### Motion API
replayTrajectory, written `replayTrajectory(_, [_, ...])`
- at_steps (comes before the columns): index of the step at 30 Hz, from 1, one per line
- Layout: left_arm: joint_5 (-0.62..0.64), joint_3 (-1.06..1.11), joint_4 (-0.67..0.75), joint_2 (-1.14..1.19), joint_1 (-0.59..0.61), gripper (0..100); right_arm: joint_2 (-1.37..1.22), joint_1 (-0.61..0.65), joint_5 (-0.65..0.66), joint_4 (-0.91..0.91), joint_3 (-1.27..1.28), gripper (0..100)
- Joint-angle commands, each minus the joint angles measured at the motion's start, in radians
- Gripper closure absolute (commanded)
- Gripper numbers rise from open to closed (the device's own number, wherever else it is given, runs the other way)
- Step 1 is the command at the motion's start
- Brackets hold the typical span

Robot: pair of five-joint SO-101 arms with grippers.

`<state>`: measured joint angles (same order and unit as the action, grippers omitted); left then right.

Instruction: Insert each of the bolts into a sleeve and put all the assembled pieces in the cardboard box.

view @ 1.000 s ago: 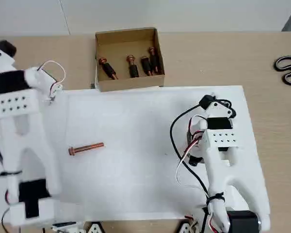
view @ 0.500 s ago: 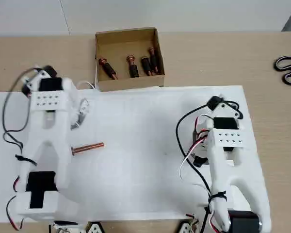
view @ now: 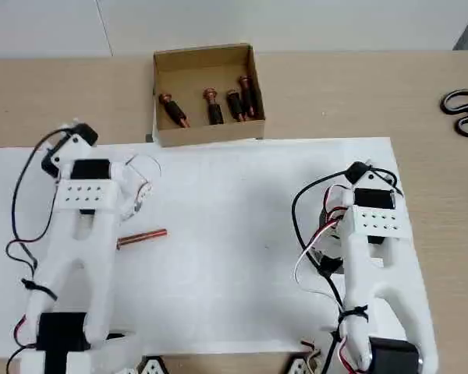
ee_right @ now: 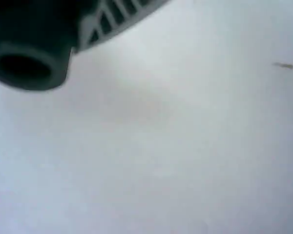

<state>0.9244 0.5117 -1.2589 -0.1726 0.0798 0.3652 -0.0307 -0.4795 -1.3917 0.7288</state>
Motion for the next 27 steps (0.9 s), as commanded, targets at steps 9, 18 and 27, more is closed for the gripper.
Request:
replayTrajectory(9, [0.048, 0.203, 0.187, -0.048, 0.037, 99, 0.007, -0.012, 0.0, -0.004, -0.048, 99.5])
replayTrajectory(18, [0.153, 0.131, 0.015, -0.049, 0.031, 99, 0.005, -0.013, 0.0, -0.004, -0.048, 99.5])
replayTrajectory(27, [0.192, 0.077, -0.031, -0.049, 0.028, 99, 0.005, -0.013, 0.0, -0.004, -0.048, 99.5])
